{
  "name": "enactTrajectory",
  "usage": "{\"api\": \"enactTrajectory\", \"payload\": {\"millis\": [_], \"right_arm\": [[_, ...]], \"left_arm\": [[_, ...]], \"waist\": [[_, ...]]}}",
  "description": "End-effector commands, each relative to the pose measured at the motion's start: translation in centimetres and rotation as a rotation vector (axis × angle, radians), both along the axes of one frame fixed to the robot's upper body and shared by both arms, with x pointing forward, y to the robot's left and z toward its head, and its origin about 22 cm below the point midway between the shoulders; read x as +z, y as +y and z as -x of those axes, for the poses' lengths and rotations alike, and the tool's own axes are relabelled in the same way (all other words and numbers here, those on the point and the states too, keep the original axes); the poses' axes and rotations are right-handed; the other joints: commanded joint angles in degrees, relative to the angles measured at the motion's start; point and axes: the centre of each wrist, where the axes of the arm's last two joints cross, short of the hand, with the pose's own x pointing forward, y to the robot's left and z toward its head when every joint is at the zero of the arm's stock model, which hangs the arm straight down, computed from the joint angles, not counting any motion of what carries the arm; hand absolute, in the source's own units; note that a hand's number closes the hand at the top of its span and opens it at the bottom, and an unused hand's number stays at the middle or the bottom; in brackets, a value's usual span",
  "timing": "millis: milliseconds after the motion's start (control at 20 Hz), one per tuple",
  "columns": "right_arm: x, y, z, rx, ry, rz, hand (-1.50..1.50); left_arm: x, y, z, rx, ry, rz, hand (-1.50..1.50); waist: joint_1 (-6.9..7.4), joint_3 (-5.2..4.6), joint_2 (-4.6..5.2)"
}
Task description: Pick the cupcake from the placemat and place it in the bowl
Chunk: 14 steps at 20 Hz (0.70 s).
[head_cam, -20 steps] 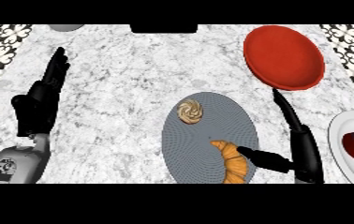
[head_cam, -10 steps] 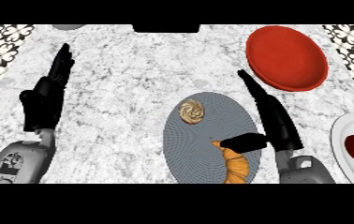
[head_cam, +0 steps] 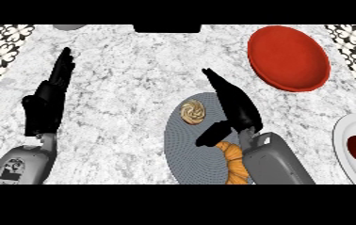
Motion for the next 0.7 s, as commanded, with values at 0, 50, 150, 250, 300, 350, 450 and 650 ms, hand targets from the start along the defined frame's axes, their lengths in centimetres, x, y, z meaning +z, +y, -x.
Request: {"api": "enactTrajectory", "payload": {"millis": [0, 50, 150, 250, 300, 350, 450, 650], "right_arm": [[-2.0, -0.6, 0.0, 0.018, 0.097, 0.055, -1.50], [-0.6, 3.2, -0.1, 0.027, 0.120, 0.074, -1.50], [-1.2, 3.0, -0.6, 0.003, 0.154, 0.141, -1.50], [-1.8, 2.1, -2.0, -0.028, 0.179, 0.141, -1.50], [-1.8, 4.9, -1.2, -0.022, 0.193, 0.145, -1.50], [-2.0, 4.7, -1.1, -0.011, 0.185, 0.161, -1.50], [-4.0, 3.6, -2.5, -0.022, 0.192, 0.152, -1.50], [-5.4, 3.4, -2.4, -0.028, 0.189, 0.137, -1.50]], "left_arm": [[-1.5, -0.7, 1.4, -0.001, -0.001, 0.013, 0.00], [0.7, 1.8, -0.5, 0.005, 0.009, 0.001, 0.00], [0.3, 0.4, -1.0, -0.003, -0.006, -0.002, 0.00], [0.0, -0.6, 0.7, -0.004, -0.007, -0.019, 0.00], [-0.2, -0.5, 0.3, -0.006, 0.004, -0.016, 0.00], [0.9, 1.6, -0.6, 0.009, -0.009, 0.009, 0.00], [0.4, 1.0, 1.5, -0.006, 0.014, 0.002, 0.00], [1.0, -0.1, -0.5, -0.009, -0.003, -0.001, 0.00]], "waist": [[-0.33, 0.03, -0.04], [-0.29, 0.01, -0.01], [-0.50, 0.01, 0.01], [-0.21, 0.03, -0.03], [-0.11, 0.03, -0.01], [-0.28, 0.02, -0.01], [-0.01, 0.04, -0.01], [-0.31, 0.04, 0.00]]}}
